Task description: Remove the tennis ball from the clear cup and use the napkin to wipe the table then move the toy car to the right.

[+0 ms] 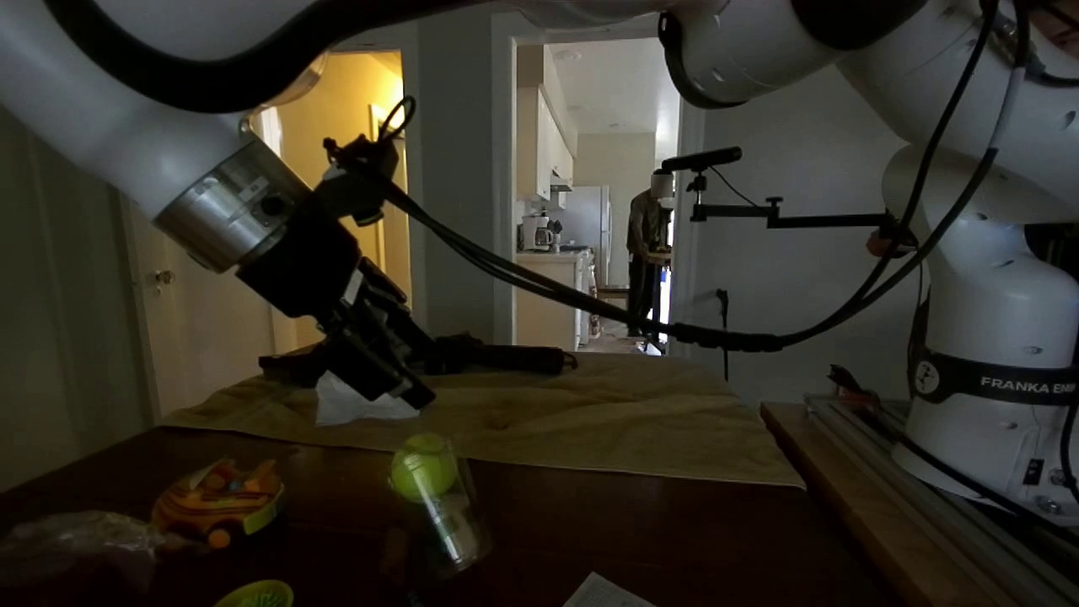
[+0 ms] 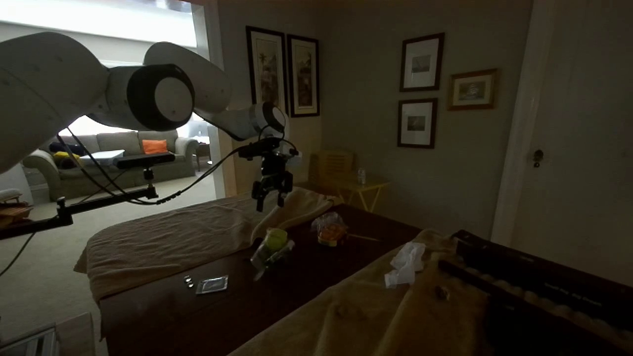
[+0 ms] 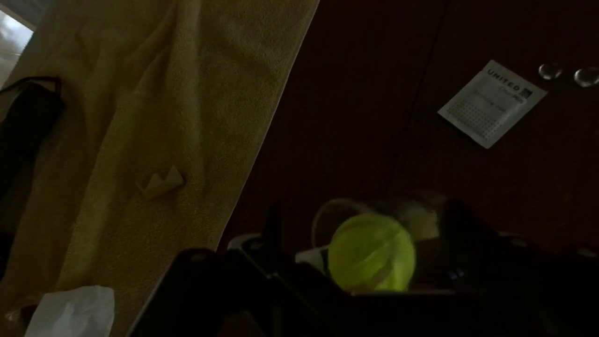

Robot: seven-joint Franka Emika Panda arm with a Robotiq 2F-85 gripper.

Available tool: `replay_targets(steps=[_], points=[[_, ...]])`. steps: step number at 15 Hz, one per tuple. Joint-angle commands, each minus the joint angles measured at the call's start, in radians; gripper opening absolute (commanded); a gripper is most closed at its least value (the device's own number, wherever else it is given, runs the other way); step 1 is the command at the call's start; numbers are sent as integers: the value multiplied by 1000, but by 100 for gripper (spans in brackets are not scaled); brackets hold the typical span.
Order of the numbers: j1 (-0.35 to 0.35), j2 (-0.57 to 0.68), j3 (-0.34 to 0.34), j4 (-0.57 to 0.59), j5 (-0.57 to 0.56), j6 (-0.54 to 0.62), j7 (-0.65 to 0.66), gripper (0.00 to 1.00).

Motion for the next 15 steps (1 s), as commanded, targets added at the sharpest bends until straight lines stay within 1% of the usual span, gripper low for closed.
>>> replay_targets(steps=[1, 6, 9, 10, 11, 12, 14, 15], points=[[6, 32, -3, 68, -11, -40, -30, 61], [1, 34, 4, 73, 2, -35, -36, 24], [-35, 19, 46, 60, 57, 51, -100, 4], [-43, 16, 57, 52, 57, 99, -128, 47], [-56, 13, 70, 50, 73, 135, -139, 43], [-71, 14, 81, 45, 88, 178, -153, 44], [-102, 15, 99, 32, 122, 267, -165, 57], [-116, 20, 103, 30, 133, 304, -168, 65]])
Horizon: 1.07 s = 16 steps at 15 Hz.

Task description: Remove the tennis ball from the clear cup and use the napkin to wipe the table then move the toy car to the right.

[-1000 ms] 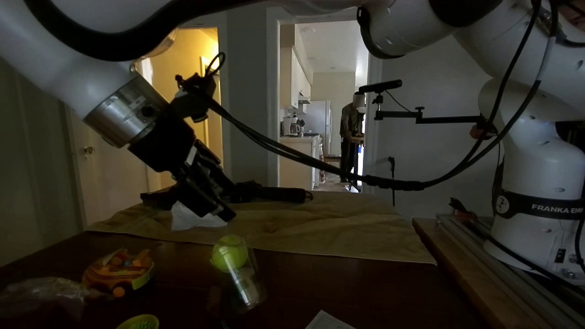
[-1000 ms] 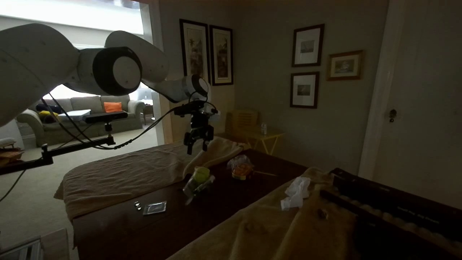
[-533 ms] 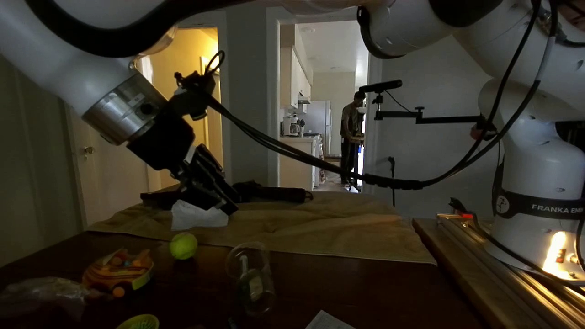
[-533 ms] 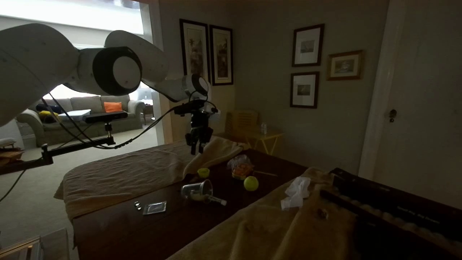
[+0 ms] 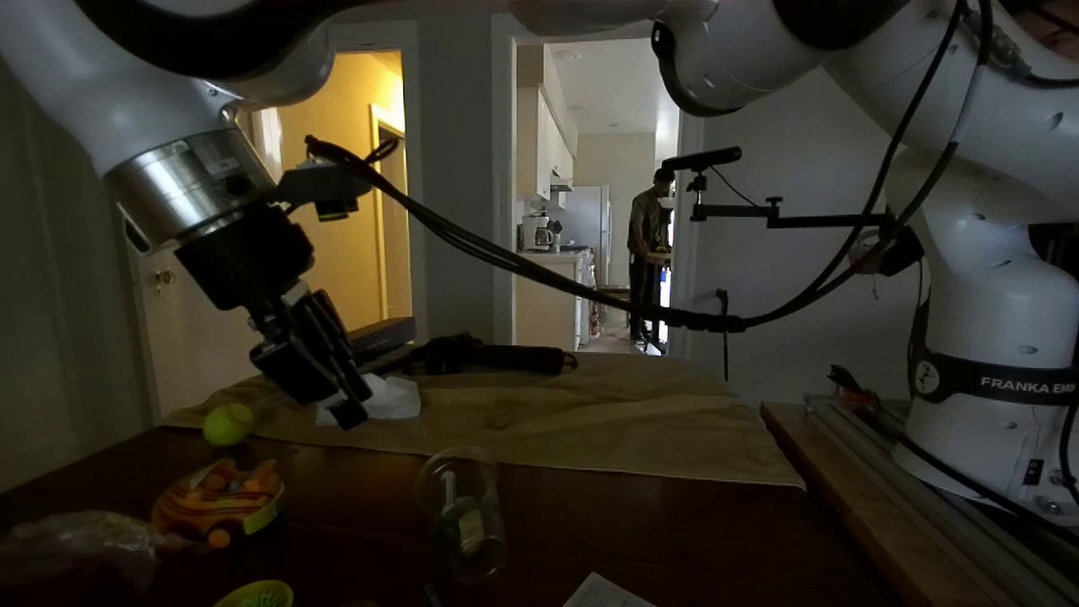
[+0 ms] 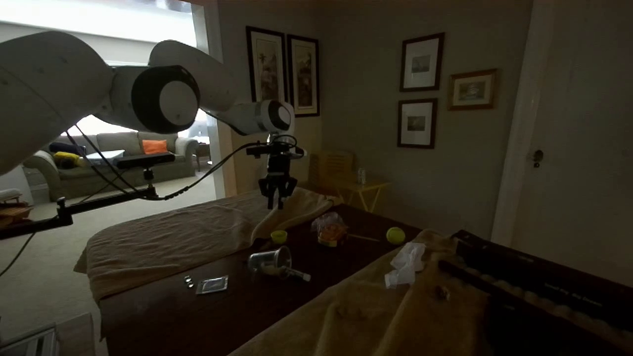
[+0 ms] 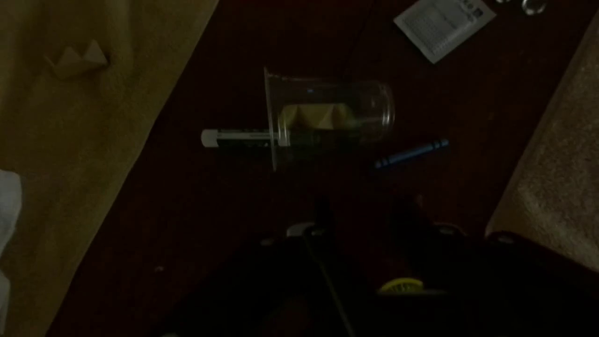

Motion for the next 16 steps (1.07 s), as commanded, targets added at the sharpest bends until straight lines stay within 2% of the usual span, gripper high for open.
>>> replay_targets(steps=[1, 4, 6, 12, 16], points=[[-64, 24, 38, 12, 68, 125, -45, 71], [-101, 49, 58, 18, 109, 214, -54, 93], [-116, 62, 62, 14, 126, 248, -36, 100], [-150, 61, 40, -28, 121, 291, 50, 100], [-219, 16, 33, -107, 132, 329, 110, 100]])
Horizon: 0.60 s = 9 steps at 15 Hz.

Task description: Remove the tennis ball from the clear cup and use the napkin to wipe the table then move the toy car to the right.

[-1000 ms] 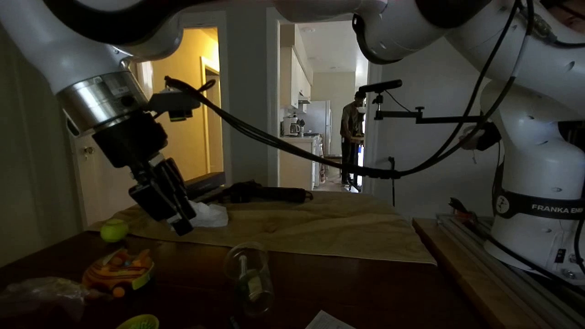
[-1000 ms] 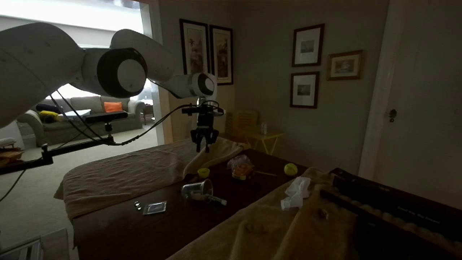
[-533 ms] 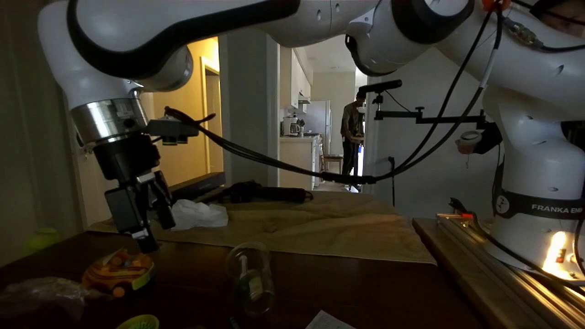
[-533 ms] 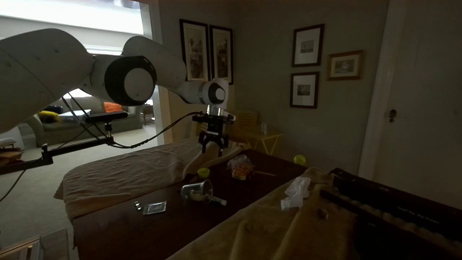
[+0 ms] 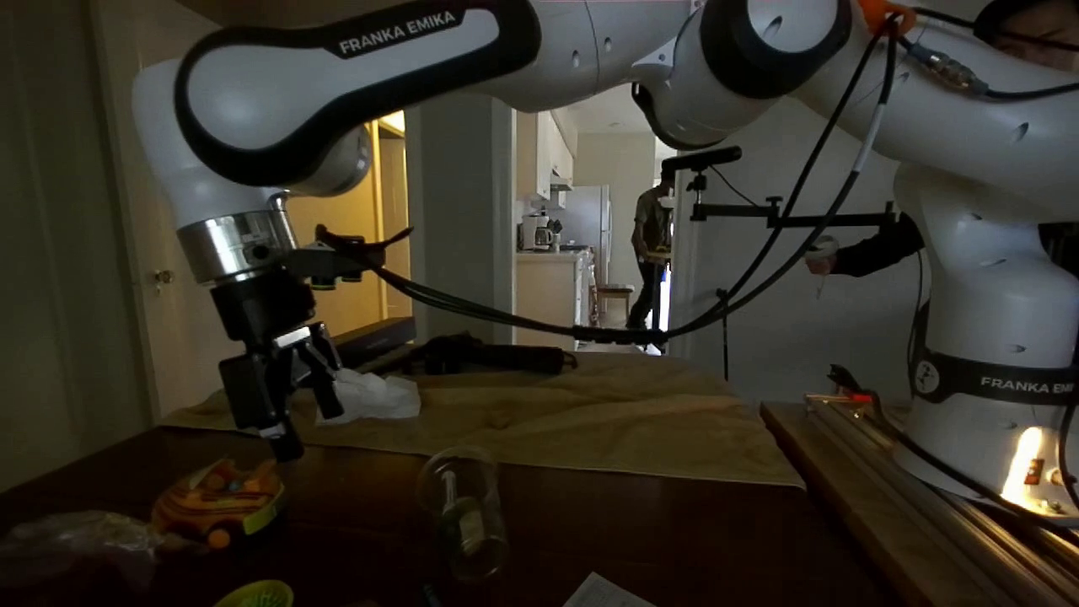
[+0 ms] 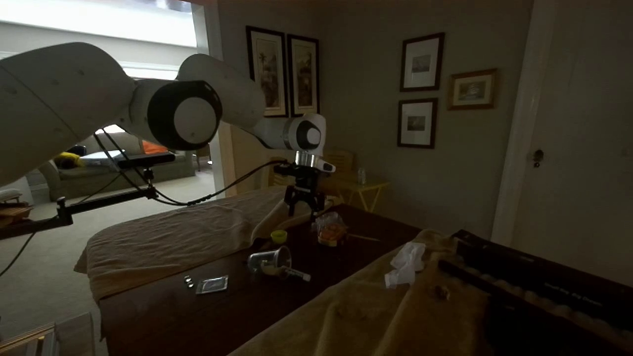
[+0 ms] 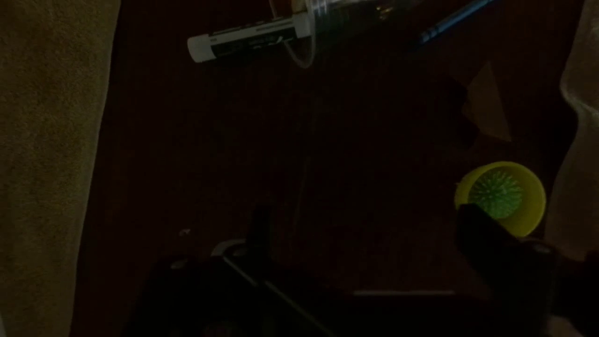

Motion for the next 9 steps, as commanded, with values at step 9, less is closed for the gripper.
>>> replay_targets(steps=[9], points=[[-84, -34, -53, -77, 87, 83, 52, 100]])
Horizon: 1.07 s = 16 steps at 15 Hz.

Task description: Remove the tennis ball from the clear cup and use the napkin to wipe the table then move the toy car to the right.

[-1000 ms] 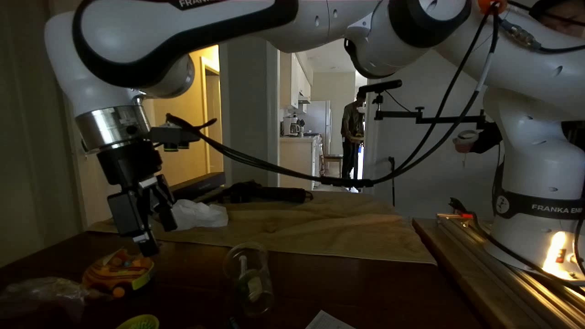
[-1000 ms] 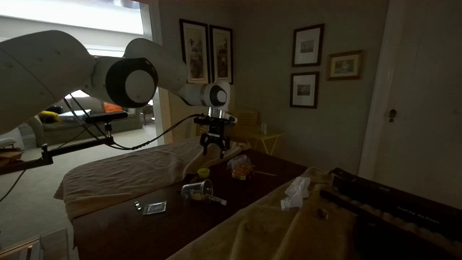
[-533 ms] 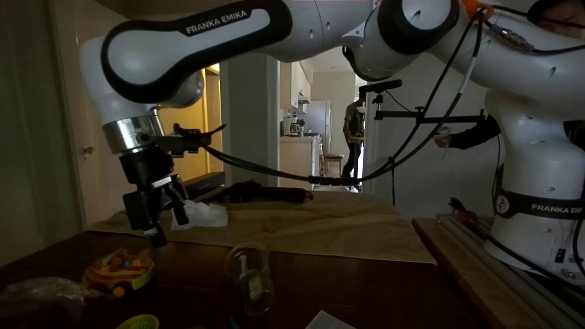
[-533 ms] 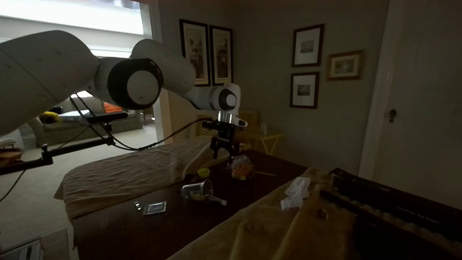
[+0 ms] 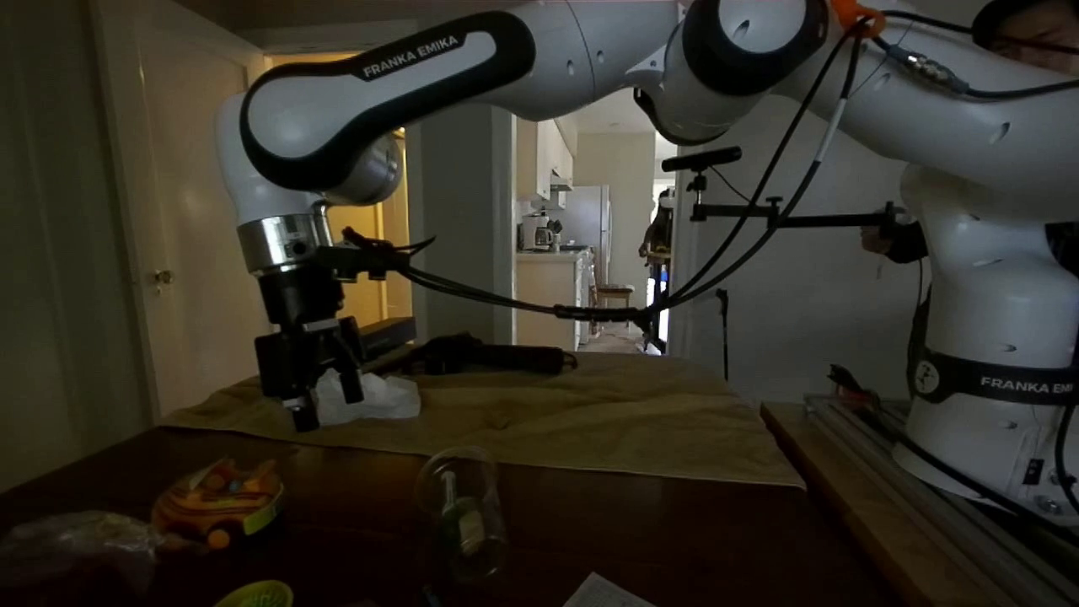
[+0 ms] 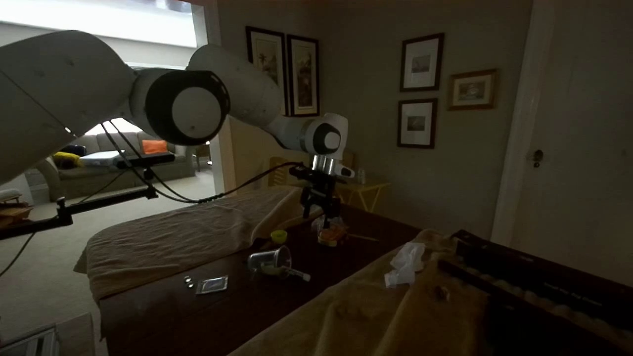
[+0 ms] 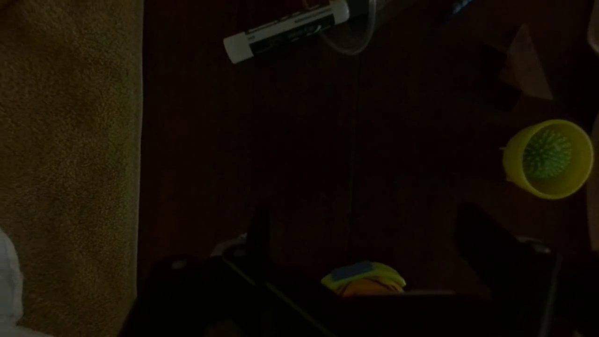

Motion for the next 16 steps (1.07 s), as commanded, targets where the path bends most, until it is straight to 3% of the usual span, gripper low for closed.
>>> replay_targets(steps=[1, 8, 16], points=[[36, -1, -101, -14, -6, 13, 76, 100], [-3, 10, -260, -34, -16, 13, 231, 100], [-142, 57, -287, 10, 32, 8, 248, 100]])
